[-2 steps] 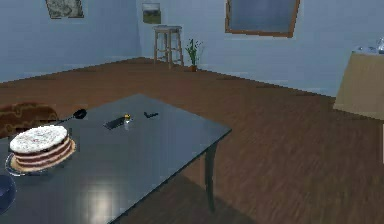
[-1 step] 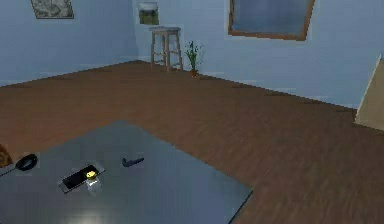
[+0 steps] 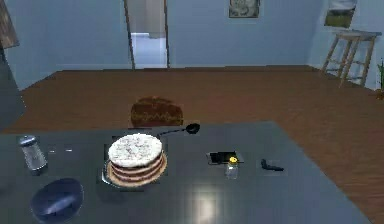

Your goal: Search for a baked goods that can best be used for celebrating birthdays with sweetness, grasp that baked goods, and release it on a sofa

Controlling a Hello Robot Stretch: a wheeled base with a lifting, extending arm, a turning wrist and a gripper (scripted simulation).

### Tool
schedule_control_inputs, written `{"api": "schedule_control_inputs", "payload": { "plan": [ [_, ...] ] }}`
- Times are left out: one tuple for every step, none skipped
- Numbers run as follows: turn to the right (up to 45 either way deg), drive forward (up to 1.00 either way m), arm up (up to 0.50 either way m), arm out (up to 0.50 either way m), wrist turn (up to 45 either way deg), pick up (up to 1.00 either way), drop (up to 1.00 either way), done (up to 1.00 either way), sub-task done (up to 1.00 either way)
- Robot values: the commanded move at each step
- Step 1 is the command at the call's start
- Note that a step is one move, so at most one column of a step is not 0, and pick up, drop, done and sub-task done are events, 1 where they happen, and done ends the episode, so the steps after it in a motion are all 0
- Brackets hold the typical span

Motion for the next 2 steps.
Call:
{"api": "schedule_control_inputs", "payload": {
  "plan": [
    [-45.0, 0.00, 0.00, 0.00, 0.0, 0.00, 0.00, 0.00, 0.00],
    [-45.0, 0.00, 0.00, 0.00, 0.0, 0.00, 0.00, 0.00, 0.00]
  ]
}}
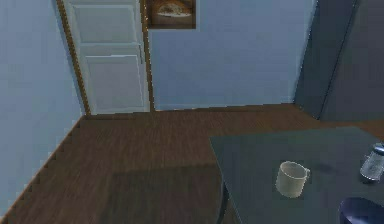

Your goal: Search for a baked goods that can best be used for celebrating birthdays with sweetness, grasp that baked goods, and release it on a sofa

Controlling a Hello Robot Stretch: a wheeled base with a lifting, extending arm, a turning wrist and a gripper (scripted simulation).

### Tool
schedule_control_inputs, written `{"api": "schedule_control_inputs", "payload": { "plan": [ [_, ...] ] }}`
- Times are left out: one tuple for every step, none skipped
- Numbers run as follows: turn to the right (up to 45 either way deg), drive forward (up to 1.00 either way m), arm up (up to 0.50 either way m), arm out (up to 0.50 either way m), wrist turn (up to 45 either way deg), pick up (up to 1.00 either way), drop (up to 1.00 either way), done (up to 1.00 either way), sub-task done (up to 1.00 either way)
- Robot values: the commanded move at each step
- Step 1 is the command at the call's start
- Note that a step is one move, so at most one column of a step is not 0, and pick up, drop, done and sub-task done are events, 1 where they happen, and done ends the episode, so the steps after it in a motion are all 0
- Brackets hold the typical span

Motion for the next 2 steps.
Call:
{"api": "schedule_control_inputs", "payload": {
  "plan": [
    [-18.0, 0.00, 0.00, 0.00, 0.0, 0.00, 0.00, 0.00, 0.00],
    [0.0, 0.00, 0.50, 0.00, 0.0, 0.00, 0.00, 0.00, 0.00]
  ]
}}
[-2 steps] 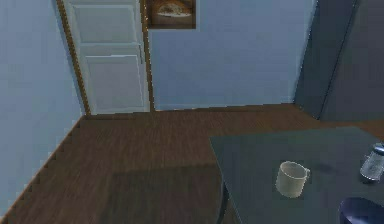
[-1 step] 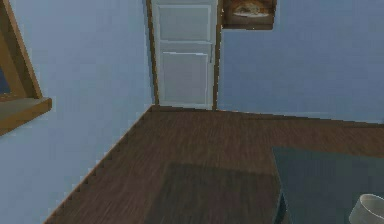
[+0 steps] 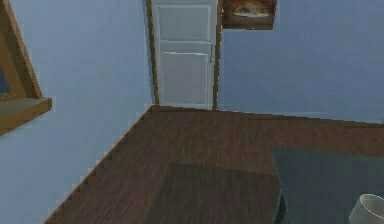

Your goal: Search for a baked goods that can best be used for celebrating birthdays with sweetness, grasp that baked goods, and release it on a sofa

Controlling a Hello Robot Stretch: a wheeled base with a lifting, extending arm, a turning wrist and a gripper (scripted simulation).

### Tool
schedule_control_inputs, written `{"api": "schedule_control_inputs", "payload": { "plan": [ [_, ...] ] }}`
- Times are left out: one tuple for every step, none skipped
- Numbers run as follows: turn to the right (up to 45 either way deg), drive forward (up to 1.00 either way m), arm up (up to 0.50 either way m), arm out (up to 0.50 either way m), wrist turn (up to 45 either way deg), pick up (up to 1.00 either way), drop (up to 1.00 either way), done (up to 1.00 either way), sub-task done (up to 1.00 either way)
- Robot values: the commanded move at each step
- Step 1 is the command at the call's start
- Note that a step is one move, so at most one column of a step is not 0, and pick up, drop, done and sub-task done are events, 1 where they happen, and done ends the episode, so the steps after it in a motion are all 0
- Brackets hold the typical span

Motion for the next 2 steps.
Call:
{"api": "schedule_control_inputs", "payload": {
  "plan": [
    [0.0, 0.00, 0.36, 0.00, 0.0, 0.00, 0.00, 0.00, 0.00],
    [0.0, 0.00, 0.00, 0.40, 0.0, 0.00, 0.00, 0.00, 0.00]
  ]
}}
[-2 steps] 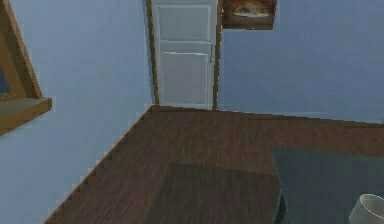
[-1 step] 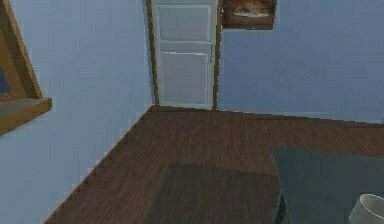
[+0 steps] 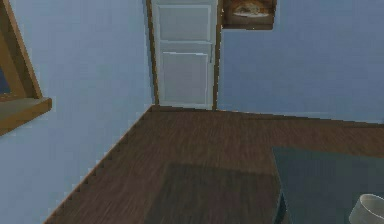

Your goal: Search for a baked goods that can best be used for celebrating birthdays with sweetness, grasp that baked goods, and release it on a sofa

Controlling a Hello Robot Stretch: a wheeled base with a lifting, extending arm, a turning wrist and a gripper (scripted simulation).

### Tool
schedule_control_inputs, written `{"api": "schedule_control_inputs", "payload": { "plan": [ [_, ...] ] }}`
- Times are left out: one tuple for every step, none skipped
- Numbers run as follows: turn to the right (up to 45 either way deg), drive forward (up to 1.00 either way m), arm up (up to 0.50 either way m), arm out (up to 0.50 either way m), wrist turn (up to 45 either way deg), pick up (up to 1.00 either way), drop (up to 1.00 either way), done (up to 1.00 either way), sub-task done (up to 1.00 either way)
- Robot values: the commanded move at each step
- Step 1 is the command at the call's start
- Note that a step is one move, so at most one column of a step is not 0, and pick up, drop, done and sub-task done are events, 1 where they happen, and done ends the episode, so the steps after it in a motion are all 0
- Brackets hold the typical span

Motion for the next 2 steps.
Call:
{"api": "schedule_control_inputs", "payload": {
  "plan": [
    [0.0, 0.00, 0.00, 0.00, 45.0, 0.00, 0.00, 0.00, 0.00],
    [0.0, 0.00, 0.00, 0.00, 45.0, 0.00, 0.00, 0.00, 0.00]
  ]
}}
